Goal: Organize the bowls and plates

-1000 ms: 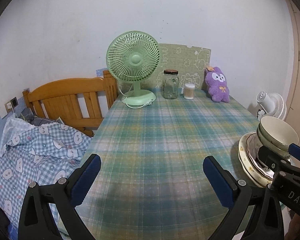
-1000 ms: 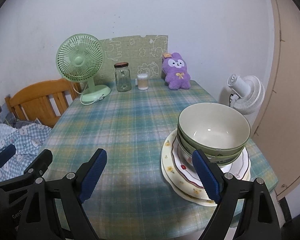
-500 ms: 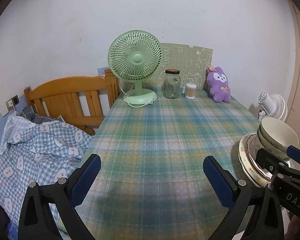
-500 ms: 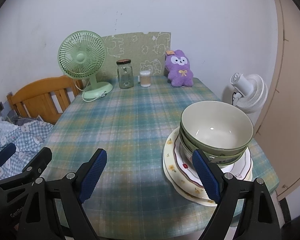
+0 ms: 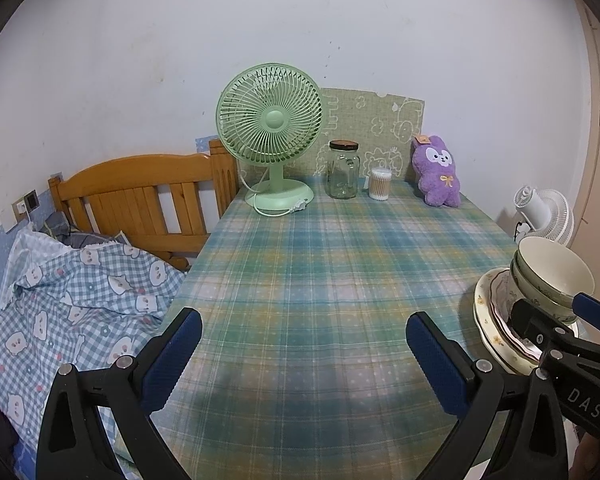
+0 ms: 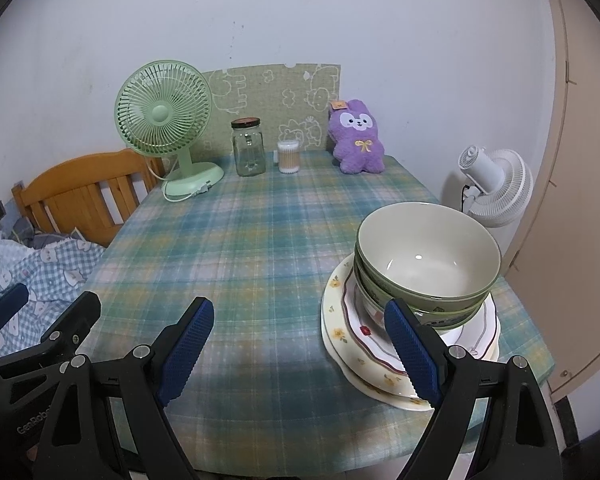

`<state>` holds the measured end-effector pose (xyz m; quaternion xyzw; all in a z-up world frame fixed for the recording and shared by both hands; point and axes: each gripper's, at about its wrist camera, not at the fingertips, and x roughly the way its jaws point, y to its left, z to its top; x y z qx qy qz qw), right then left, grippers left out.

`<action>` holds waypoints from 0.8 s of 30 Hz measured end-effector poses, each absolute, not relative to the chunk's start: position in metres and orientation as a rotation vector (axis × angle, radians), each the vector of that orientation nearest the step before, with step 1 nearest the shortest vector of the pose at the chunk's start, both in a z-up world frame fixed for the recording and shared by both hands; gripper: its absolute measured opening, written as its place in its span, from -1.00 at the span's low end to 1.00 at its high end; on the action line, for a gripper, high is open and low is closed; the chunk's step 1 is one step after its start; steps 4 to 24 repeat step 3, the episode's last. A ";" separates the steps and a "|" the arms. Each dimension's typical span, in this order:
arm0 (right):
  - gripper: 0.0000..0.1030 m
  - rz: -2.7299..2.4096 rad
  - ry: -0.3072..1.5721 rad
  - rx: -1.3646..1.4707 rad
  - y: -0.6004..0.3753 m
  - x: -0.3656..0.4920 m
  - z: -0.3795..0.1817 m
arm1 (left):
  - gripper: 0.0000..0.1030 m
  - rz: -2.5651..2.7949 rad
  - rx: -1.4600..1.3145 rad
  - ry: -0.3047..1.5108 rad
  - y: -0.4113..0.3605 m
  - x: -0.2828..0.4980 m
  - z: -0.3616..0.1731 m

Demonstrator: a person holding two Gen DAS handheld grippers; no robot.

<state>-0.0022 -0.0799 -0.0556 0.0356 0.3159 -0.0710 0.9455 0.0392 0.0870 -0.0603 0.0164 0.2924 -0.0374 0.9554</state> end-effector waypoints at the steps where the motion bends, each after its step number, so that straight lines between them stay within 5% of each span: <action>1: 0.73 -0.145 0.645 0.073 -0.080 -0.002 -0.056 | 0.99 -0.076 0.033 0.594 0.087 0.039 -0.060; 24: 0.73 -0.145 0.649 0.075 -0.081 -0.002 -0.055 | 0.99 -0.076 0.033 0.595 0.087 0.039 -0.060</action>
